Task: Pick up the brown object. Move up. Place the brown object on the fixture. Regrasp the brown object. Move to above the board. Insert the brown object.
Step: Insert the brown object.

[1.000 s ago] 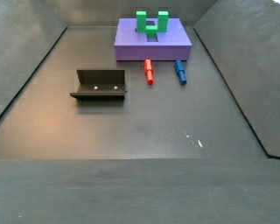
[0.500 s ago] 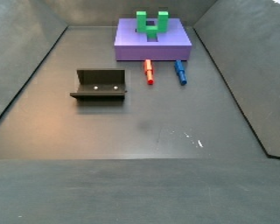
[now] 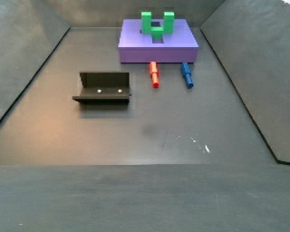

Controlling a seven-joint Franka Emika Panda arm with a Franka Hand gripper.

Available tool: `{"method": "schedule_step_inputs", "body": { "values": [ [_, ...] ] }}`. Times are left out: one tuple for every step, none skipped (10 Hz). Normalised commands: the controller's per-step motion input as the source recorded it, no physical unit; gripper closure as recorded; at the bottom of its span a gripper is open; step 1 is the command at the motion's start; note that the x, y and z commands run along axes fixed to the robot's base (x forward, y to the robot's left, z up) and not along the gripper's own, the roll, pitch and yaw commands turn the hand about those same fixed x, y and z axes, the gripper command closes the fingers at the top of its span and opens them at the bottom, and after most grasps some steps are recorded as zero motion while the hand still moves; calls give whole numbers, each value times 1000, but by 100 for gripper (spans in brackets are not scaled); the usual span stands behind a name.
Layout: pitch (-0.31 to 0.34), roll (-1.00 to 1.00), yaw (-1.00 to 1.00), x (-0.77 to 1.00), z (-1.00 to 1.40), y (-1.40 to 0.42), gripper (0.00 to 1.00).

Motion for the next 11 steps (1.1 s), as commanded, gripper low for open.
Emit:
{"method": "schedule_step_inputs", "body": {
  "values": [
    [0,-1,0,0,-49,0,100],
    [0,-1,0,0,-74,0,100],
    [0,0,0,0,-51,0,100],
    [0,-10,0,0,-46,0,100],
    [0,-3,0,0,-46,0,100],
    [0,-10,0,0,-40,0,100],
    [0,-10,0,0,-51,0,100],
    [0,-9,0,0,-40,0,100],
    [0,-10,0,0,-46,0,100],
    [0,0,0,0,-46,0,100],
    [0,0,0,0,-29,0,100]
  ]
}}
